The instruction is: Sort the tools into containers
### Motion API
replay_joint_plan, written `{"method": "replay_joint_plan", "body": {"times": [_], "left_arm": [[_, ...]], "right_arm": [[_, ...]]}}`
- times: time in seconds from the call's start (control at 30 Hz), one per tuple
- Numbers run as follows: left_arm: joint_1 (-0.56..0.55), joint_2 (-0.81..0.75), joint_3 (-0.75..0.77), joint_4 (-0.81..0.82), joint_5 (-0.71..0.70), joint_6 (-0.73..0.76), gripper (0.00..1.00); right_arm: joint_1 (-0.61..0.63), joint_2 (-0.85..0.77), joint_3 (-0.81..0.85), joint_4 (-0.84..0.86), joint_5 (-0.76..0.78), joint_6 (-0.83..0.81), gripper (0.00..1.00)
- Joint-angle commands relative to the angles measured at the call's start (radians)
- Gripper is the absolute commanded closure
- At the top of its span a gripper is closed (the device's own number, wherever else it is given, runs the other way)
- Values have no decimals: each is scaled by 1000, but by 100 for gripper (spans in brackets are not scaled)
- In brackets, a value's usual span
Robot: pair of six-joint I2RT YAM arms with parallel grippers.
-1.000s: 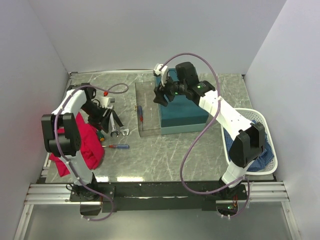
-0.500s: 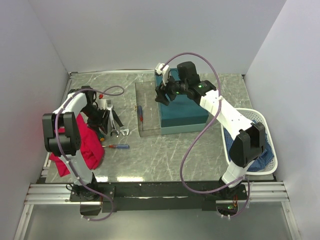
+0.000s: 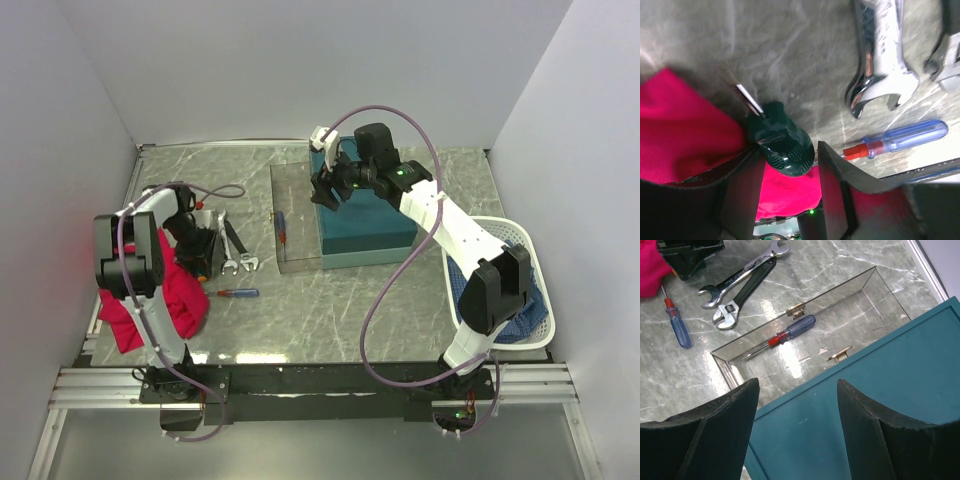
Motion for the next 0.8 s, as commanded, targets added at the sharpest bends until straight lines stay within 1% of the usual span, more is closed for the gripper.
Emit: {"method": "replay_joint_plan", "body": {"times": [0.0,0.03,0.07,0.13,0.17,0.23,0.27,0.3,0.37,0.4,0.43,0.5,0.53,0.57,0.67,0.73,0.77], "left_arm": [[-33,56,61,22,28,-6,51],[-49,66,72,20,37,-6,53],[-56,75,94,16,43,-4,59],[-67,87,121,-1,66,-9,67],[-67,75,151,-7,79,-10,75],[-67,57,190,-44,114,0,81],[-66,29,237,-55,123,0,87],[-67,14,263,-72,135,-1,90],[-66,-14,366,-93,184,-1,96],[-67,-16,406,-101,295,6,97],[-70,-16,480,-110,333,19,98],[-86,-6,547,-102,425,16,98],[-86,0,590,-69,503,-1,97],[-116,23,610,-58,546,-7,97],[-170,95,696,-49,628,-44,96],[-216,113,708,-32,645,-55,96],[-231,127,708,2,658,-70,96]], "right_arm": [[-4,-23,10,10,7,-9,29],[-4,-25,9,9,9,-9,29],[-2,-25,6,9,11,-9,29],[-4,-29,3,10,14,-11,29],[-4,-33,-2,10,20,-14,29],[-4,-39,-13,10,26,-22,29],[-4,-43,-17,10,32,-25,29],[-4,-45,-22,10,35,-26,29],[-7,-49,-31,15,44,-29,29],[-4,-51,-34,18,47,-31,29],[-5,-51,-39,21,50,-28,29],[-5,-54,-42,39,76,0,30],[-8,-54,-46,46,86,6,30],[-8,-60,-49,62,96,10,30],[-11,-72,-45,75,150,15,30],[-27,-80,-45,76,178,15,30],[-33,-89,-46,76,182,14,30]]}}
